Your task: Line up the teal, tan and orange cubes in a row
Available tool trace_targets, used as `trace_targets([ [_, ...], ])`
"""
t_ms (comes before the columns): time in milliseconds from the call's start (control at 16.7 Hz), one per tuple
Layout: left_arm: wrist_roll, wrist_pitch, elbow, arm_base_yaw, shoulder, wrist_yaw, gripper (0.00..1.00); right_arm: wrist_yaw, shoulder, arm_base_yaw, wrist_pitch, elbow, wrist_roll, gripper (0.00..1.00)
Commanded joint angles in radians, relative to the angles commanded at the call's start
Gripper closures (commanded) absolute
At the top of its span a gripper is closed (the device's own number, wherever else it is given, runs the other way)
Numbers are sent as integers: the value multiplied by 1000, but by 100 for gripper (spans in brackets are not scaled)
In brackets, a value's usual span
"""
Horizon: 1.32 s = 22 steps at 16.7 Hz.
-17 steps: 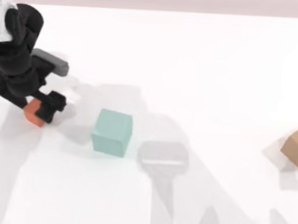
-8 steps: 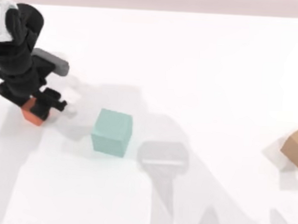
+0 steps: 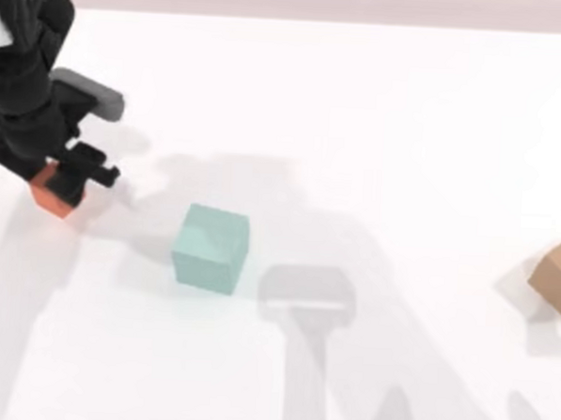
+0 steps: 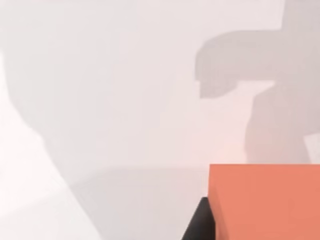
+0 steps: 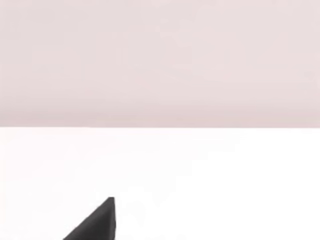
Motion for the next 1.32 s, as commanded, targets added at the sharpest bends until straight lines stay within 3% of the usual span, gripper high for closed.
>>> trace_targets([
  [240, -2, -120, 75, 10, -47, -2, 100, 0, 0, 0, 0, 0, 0, 0],
  [540, -2, -122, 77, 4, -46, -2, 100, 0, 0, 0, 0, 0, 0, 0],
  [720, -67, -142, 120, -47, -20, -4, 100, 0, 0, 0, 0, 0, 0, 0],
  [1020, -366, -223, 281, -247, 76, -14, 100, 0, 0, 0, 0, 0, 0, 0],
  [1320, -829, -327, 469, -518, 189, -22, 100, 0, 0, 0, 0, 0, 0, 0],
])
